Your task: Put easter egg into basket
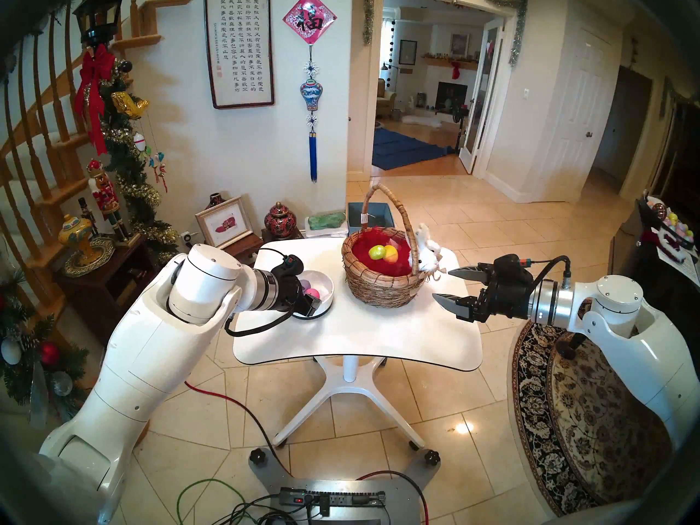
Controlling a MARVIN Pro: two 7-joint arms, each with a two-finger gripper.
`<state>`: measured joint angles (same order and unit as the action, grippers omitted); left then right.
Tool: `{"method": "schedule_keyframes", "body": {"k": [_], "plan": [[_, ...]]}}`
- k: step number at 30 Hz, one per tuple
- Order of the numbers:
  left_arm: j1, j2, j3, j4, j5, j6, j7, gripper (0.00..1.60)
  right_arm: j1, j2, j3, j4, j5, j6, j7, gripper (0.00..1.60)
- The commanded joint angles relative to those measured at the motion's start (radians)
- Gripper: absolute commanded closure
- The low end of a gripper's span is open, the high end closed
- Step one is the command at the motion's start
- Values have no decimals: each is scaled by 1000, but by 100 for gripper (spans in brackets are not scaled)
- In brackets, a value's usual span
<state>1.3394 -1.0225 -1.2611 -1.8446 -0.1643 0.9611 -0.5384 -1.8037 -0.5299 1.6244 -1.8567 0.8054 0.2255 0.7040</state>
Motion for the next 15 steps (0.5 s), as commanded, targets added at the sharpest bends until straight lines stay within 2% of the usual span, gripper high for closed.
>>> {"method": "schedule_keyframes", "body": {"k": [1,5,10,15], "plan": [[-9,2,0,-3,-3,-1,-5,51,1,2,9,-2,1,-2,-2,0],[-8,1,0,-3,-4,-1,-1,67,1,2,9,-2,1,-2,-2,0],[-7,-1,0,-2,-5,-1,2,70,1,2,9,-2,1,-2,-2,0],[-6,-13,-25,-6,-16,-1,8,81,2,2,9,-1,1,-2,-2,0]]}}
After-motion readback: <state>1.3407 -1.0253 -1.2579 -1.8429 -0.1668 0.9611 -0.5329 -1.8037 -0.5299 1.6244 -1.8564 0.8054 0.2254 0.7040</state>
